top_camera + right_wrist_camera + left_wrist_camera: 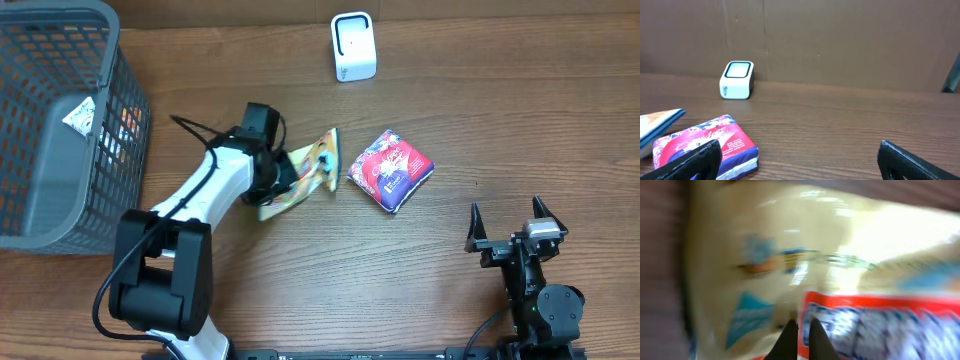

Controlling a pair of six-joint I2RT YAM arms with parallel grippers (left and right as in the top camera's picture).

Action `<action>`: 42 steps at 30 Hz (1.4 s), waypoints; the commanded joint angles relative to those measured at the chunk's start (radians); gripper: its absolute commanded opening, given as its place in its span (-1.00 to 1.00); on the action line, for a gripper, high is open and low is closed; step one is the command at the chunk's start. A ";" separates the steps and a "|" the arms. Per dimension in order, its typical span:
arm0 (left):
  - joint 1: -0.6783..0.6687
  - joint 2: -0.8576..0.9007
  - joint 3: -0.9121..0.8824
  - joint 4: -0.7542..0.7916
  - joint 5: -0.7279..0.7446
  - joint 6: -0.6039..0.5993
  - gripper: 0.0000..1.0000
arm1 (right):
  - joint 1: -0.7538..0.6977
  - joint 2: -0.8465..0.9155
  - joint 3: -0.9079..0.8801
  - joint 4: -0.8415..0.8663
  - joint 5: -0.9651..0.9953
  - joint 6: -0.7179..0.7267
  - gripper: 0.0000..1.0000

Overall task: Scan the item barcode
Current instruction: 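Move the pouch beside the red-purple pack and release it, then reach the left gripper into the grey basket toward the white tube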

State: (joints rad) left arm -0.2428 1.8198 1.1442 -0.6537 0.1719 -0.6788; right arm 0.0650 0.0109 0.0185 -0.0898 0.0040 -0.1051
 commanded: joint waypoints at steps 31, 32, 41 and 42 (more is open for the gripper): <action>0.258 -0.148 1.243 -0.706 -0.470 0.309 0.69 | -0.005 -0.008 -0.010 0.006 0.002 -0.004 1.00; 0.315 -0.148 1.250 -0.701 -0.470 0.309 0.82 | -0.005 -0.008 -0.010 0.006 0.002 -0.004 1.00; 0.705 -0.046 1.247 -0.678 -0.459 0.259 1.00 | -0.005 -0.008 -0.010 0.006 0.002 -0.004 1.00; 0.721 -0.027 1.247 -0.680 -0.459 0.259 1.00 | -0.005 -0.008 -0.010 0.006 0.002 -0.004 1.00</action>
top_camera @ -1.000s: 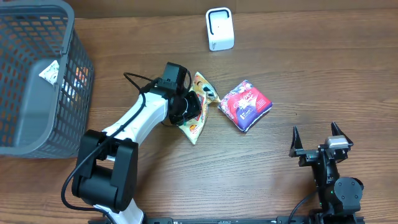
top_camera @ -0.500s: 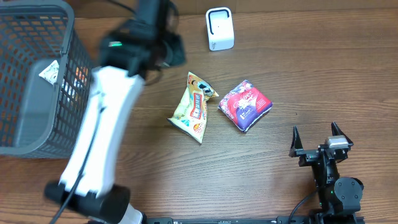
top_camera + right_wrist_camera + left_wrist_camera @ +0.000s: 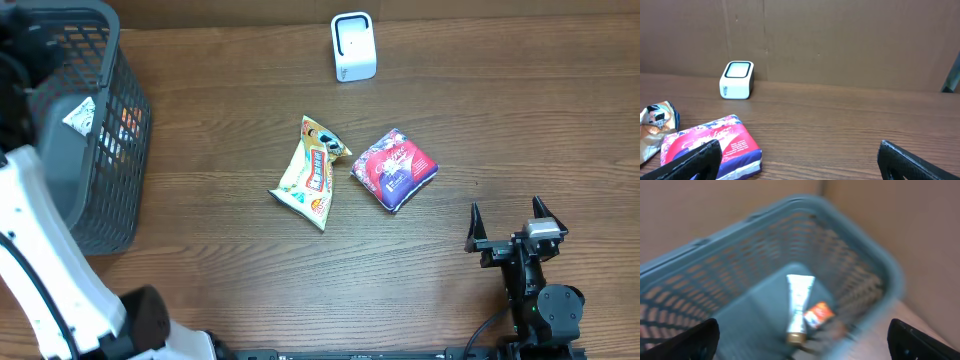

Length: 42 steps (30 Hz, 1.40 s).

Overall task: Scan the item barcode
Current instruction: 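Reach the left gripper into the grey basket toward the white tube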

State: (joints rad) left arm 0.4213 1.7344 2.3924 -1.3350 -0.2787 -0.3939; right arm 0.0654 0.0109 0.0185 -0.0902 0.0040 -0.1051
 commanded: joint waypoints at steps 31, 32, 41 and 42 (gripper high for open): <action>0.104 0.644 -0.002 -0.042 0.227 0.047 0.72 | -0.005 -0.008 -0.010 0.006 0.002 -0.004 1.00; 0.102 0.651 -0.002 -0.036 0.227 0.047 0.69 | -0.005 -0.008 -0.010 0.006 0.002 -0.004 1.00; 0.092 0.761 -0.002 -0.021 0.227 0.046 0.67 | -0.005 -0.008 -0.010 0.006 0.002 -0.004 1.00; 0.092 0.768 -0.003 -0.022 0.227 0.046 0.66 | -0.005 -0.008 -0.010 0.006 0.002 -0.004 1.00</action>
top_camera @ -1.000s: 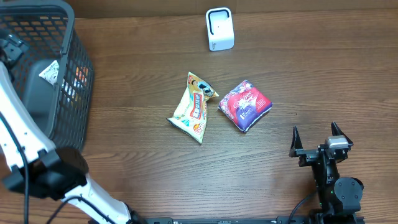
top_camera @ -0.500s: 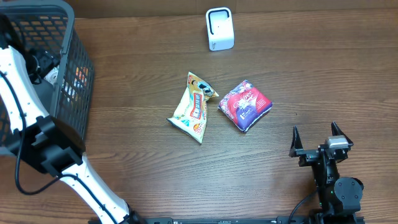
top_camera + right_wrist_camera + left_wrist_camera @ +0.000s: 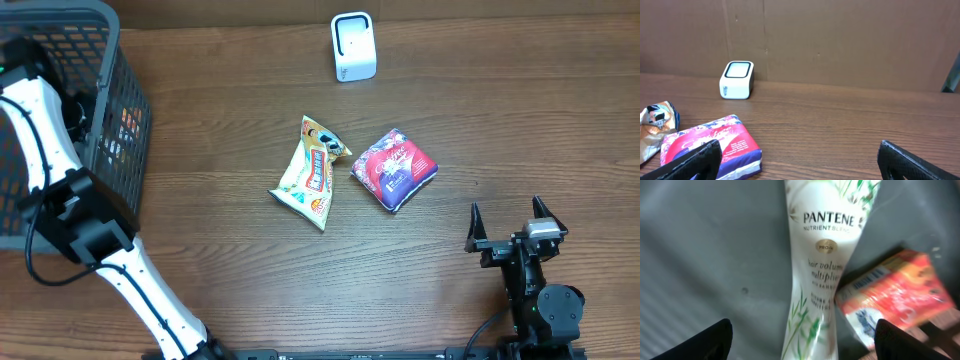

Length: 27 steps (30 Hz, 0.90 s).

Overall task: Scan the item barcode
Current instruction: 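Reach the left gripper into the grey basket toward the white tube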

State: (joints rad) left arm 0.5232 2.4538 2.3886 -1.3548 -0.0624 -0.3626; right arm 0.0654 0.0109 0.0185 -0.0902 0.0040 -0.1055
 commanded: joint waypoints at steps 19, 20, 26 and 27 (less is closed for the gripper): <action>-0.009 0.073 0.001 -0.061 -0.027 0.027 -0.92 | -0.005 -0.008 -0.010 0.006 0.002 -0.004 1.00; -0.006 0.069 0.001 -0.066 -0.027 0.027 -0.92 | -0.005 -0.008 -0.010 0.006 0.002 -0.004 1.00; 0.009 -0.034 0.022 -0.072 -0.021 0.008 -0.91 | -0.005 -0.008 -0.010 0.006 0.002 -0.004 1.00; 0.011 -0.060 0.025 -0.067 -0.021 0.002 -0.91 | -0.005 -0.008 -0.010 0.006 0.002 -0.004 1.00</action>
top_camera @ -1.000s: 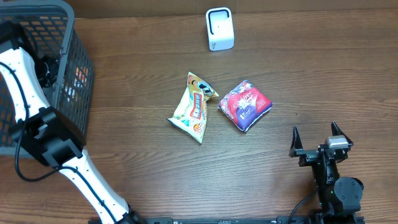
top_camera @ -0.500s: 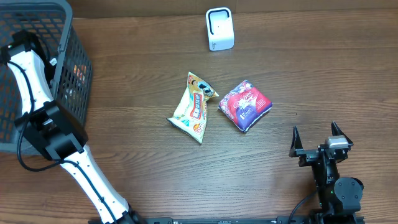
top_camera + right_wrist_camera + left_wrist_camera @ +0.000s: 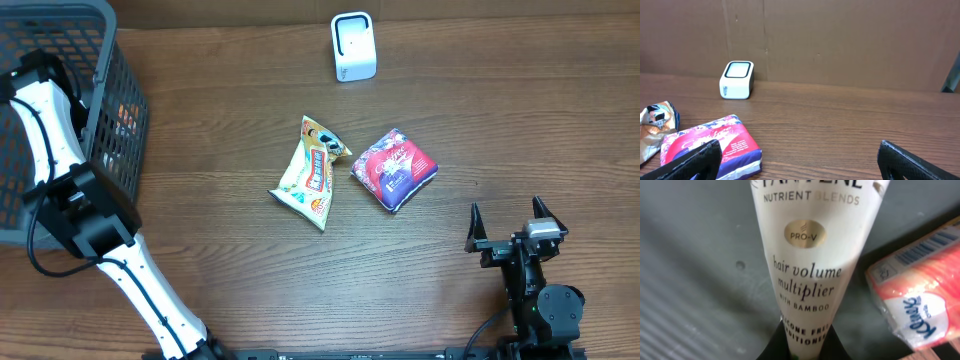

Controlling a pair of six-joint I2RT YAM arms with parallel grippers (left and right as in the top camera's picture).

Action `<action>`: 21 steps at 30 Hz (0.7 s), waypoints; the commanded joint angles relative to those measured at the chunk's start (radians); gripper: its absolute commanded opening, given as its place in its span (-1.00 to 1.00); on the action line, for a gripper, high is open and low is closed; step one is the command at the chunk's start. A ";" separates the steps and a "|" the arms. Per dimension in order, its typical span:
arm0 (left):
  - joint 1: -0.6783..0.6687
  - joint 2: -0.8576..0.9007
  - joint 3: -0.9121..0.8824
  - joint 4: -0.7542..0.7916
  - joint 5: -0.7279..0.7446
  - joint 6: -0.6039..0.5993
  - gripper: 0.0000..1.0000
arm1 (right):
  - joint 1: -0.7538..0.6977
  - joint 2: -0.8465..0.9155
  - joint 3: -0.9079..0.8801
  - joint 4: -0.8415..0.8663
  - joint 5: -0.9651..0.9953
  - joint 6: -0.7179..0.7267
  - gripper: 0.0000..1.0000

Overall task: Scan the item barcode
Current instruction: 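Reach the left gripper into the grey basket toward the white tube, then grasp the white Pantene tube, carry it to the table centre, release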

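A white Pantene tube [image 3: 812,265] lies on the floor of the grey basket [image 3: 108,50]. My left gripper [image 3: 805,349] reaches down into the basket, and its dark fingers [image 3: 774,349] press against both sides of the tube's narrow end. Beside the tube lies an orange-red tissue pack [image 3: 922,297] with a barcode on its edge. The white scanner [image 3: 352,46] stands at the back of the table, also seen as the scanner [image 3: 737,80] from the right wrist. My right gripper [image 3: 800,156] rests open near the front right, holding nothing.
A yellow snack bag [image 3: 312,172] and a red-and-purple tissue pack [image 3: 393,170] lie mid-table. The basket's mesh walls surround my left arm [image 3: 50,130]. A brown cardboard wall [image 3: 840,40] stands behind the scanner.
My left gripper was wide open above the tube and is now lower, with its fingers shut against the tube's narrow end. The right arm and the table items have not moved.
My left gripper was shut on the yellow snack bag at mid-table. Then the bag lay alone on the table and the gripper was open above the basket. Then it hung open over the Pantene tube, and now it is shut on it.
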State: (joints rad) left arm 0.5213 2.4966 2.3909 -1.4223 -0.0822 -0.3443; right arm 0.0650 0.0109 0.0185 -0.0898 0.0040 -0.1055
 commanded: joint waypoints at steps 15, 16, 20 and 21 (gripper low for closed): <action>-0.065 -0.635 0.029 0.047 0.175 0.019 -0.92 | -0.005 -0.008 -0.010 0.006 0.002 -0.004 1.00; -0.090 -0.664 0.029 0.047 0.192 0.028 -0.92 | -0.005 -0.008 -0.010 0.006 0.002 -0.004 1.00; -0.235 -0.747 0.029 0.044 0.211 0.039 -0.91 | -0.005 -0.008 -0.010 0.006 0.002 -0.004 1.00; -0.288 -0.758 0.029 0.039 0.210 0.039 -0.91 | -0.005 -0.008 -0.010 0.005 0.002 -0.004 1.00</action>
State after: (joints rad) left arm 0.3573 1.7874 2.4042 -1.3811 0.0662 -0.3325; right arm 0.0654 0.0109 0.0185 -0.0898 0.0044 -0.1047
